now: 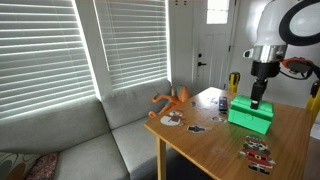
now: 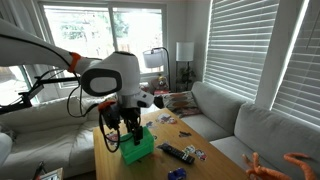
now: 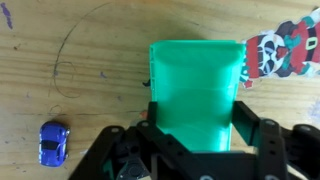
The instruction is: Open the green lunch box and put the toy car inside
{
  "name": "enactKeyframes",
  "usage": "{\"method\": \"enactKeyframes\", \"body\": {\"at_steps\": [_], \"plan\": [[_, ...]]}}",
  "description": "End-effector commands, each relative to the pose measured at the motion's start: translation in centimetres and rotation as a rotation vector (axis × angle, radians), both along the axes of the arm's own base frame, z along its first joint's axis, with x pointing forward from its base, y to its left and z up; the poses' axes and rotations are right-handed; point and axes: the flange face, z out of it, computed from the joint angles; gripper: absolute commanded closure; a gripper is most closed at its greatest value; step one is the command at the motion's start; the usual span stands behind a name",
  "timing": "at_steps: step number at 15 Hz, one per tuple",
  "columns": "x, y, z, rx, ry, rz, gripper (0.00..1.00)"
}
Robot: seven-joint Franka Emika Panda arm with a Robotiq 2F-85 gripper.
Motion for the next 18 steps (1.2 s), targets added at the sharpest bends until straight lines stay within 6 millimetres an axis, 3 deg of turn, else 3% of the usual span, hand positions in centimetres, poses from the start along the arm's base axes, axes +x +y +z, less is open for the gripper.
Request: {"method": "enactKeyframes", "body": {"at_steps": [1,14,15,18], "plan": [[0.4,-0.4,0.1,0.155,-0.042,-0.039,0.5],[1.1,-2.0,-2.5,0.604,-0.051,-0.239,0.5],[0.7,-2.0,-1.6,0.538,-0.064,-0.232,0.25],[0.8,-2.2,-1.8,0.571,-0.065,-0.246,0.25]]}}
